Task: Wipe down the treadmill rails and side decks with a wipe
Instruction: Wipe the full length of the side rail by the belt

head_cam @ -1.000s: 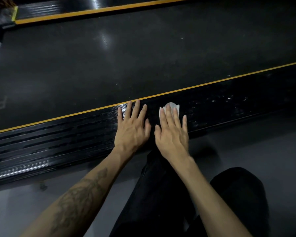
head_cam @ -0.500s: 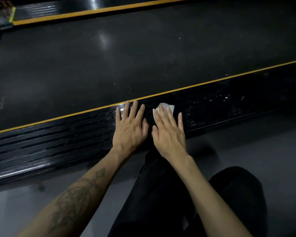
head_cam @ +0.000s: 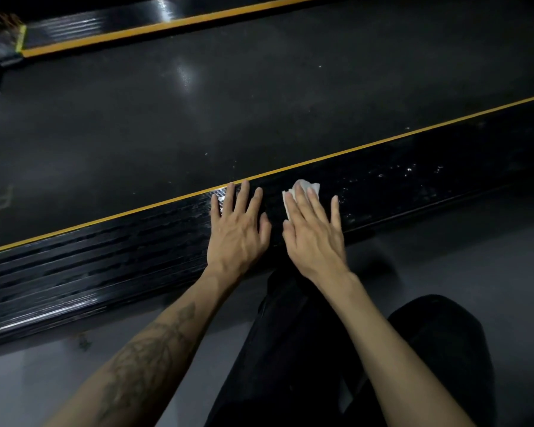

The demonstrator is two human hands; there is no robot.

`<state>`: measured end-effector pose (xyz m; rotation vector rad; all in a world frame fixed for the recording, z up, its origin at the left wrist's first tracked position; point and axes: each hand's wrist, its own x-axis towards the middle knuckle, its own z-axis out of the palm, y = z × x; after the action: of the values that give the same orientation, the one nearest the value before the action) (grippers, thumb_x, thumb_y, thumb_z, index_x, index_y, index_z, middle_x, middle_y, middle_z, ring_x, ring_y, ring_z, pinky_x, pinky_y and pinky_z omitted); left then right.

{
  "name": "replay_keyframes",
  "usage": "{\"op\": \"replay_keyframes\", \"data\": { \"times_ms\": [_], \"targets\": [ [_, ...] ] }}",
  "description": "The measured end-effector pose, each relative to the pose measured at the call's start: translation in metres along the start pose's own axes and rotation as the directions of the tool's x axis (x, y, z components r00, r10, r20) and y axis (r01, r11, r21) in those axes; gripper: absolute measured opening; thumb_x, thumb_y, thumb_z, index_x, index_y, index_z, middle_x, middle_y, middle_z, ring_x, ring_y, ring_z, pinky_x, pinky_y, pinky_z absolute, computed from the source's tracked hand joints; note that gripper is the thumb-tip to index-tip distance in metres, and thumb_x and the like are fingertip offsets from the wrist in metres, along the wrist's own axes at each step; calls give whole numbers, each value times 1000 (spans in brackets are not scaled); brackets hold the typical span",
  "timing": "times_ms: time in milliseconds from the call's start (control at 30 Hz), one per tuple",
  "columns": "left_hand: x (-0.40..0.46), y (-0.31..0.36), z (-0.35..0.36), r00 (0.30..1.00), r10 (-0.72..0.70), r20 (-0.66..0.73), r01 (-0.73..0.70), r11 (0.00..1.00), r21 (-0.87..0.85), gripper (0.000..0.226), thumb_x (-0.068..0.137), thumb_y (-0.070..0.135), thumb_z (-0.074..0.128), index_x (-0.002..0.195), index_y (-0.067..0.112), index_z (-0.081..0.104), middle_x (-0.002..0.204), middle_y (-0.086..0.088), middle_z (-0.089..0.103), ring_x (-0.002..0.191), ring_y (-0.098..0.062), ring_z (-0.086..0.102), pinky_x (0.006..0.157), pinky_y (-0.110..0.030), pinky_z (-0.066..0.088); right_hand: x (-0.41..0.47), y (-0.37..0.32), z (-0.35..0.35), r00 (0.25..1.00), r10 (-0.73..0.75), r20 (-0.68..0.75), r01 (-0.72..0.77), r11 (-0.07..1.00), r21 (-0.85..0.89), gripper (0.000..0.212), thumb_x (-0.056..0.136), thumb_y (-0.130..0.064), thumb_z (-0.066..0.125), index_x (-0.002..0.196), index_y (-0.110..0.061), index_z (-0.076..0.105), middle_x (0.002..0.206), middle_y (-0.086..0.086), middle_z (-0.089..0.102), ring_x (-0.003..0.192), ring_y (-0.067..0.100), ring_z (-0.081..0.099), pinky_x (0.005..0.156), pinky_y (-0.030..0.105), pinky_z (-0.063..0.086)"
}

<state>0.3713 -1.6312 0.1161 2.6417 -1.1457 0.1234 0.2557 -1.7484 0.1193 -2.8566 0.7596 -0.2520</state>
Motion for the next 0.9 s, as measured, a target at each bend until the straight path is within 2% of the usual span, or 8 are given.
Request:
{"op": "replay_keyframes", "data": {
  "times_ms": [167,333,467,567,667,767,900],
  "targets": [
    [0,-1,1,1000,11,4,-11,1000,13,61,101,43,31,155,17,44,165,-12,34,156,-32,22,125,-59,17,-24,-5,1,990,108,-88,-106,994,34,63,102,-36,27,161,-14,33,169,7,25,158,23,17,127,54,2],
    [1,0,2,1000,16,7,-17,1000,21,63,100,43,29,154,15,44,165,-13,34,156,-32,22,124,-59,18,-16,-12,6,997,27,-72,-20,995,95,62,100,-35,29,157,-15,41,168,4,30,157,21,21,127,56,7],
    [0,0,1,1000,21,7,-21,1000,15,63,100,44,29,155,15,43,166,-12,32,156,-31,21,125,-59,16,-14,6,-1,997,56,-54,-54,998,45,63,101,-37,25,161,-18,34,170,2,23,159,17,13,127,55,1],
    [0,1,1,1000,20,2,-20,1000,10,63,100,44,29,154,15,44,166,-12,32,156,-31,21,125,-58,16,-32,1,0,993,86,-77,-84,996,30,64,102,-38,27,161,-15,31,170,5,22,159,21,13,127,56,3],
    [1,1,2,1000,24,0,-24,1000,5,63,100,44,29,154,13,45,166,-12,32,157,-30,21,125,-58,16,-35,-9,5,996,40,-76,-35,998,61,64,102,-40,30,159,-13,36,168,7,27,158,23,18,127,55,7],
    [0,2,1,999,45,-1,-45,999,-13,64,101,44,30,154,12,45,165,-12,33,156,-28,22,125,-57,16,-21,-2,3,999,0,-45,2,998,62,62,104,-41,25,160,-17,35,170,2,23,158,18,14,127,54,0],
    [0,3,-1,998,67,-14,-67,998,-18,63,101,43,29,154,14,46,164,-13,35,156,-29,25,124,-58,18,-27,9,-1,996,68,-55,-66,997,31,63,104,-39,24,163,-17,27,172,3,15,159,18,7,128,55,2]
  ]
}}
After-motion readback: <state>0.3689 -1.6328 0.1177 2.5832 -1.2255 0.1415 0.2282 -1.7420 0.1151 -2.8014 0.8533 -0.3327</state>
